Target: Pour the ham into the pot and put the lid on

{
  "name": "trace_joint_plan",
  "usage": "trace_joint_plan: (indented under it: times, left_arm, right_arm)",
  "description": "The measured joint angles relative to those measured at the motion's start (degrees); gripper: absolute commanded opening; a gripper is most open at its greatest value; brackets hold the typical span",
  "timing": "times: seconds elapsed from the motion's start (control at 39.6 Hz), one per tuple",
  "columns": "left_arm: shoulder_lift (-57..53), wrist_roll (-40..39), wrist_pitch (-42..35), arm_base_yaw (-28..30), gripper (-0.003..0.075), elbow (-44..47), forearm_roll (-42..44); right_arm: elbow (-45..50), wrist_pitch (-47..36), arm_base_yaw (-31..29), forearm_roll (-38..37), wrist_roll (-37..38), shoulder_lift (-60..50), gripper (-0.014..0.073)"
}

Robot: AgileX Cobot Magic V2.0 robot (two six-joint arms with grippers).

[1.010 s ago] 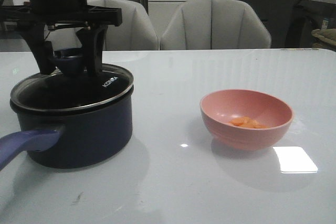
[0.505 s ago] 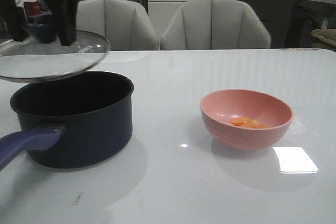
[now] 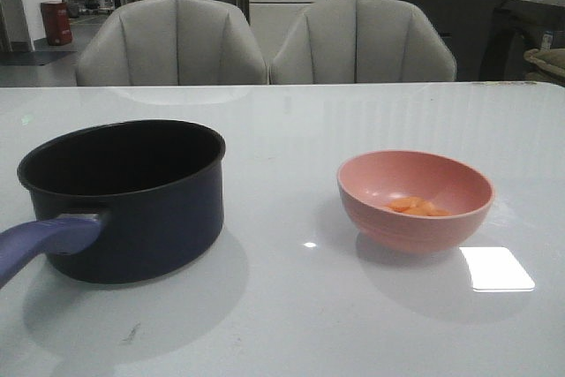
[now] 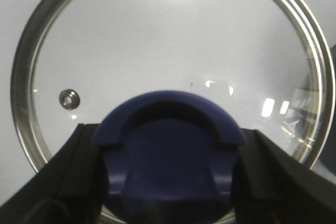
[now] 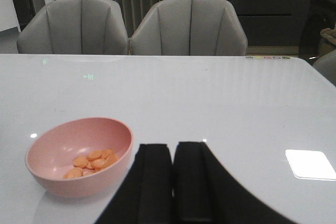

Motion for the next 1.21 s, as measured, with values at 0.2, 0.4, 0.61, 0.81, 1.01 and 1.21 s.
trace_joint_plan:
  times: [0.2,0.4,0.61,0.81,1.01,1.21]
  left_arm:
    - [1.1,1.2,-5.5,1.9,0.0179,7.3,-0.6]
    - [7.0,4.7,-7.5,1.9,0.018,8.0,-4.8]
    - [11.6,5.8,-8.1,1.9,0.0236,8.0,-5.8]
    - [13.6,7.3,-7.9,1.9,0.0326,7.8,-6.2]
    - [14.2,8.3,-7.8,1.9,0.0601,7.5,-6.2]
    - [14.3,8.4,-7.9,1.9,0.0639,7.3,-5.5]
  right_arm:
    - [0.0,0.0,0.0,0.0,0.0,0.0,0.0137]
    - [0.0,0.0,0.0,0.0,0.0,0.0,0.0137]
    - [0.0,0.0,0.0,0.0,0.0,0.0,0.0137]
    - [0.0,0.0,-0.4,0.0,0.0,0.0,0.0137]
    - [0.0,0.0,-1.9,0.0,0.0,0.0,0.0137]
    - [0.0,0.0,-2.1,0.0,0.0,0.0,0.0137]
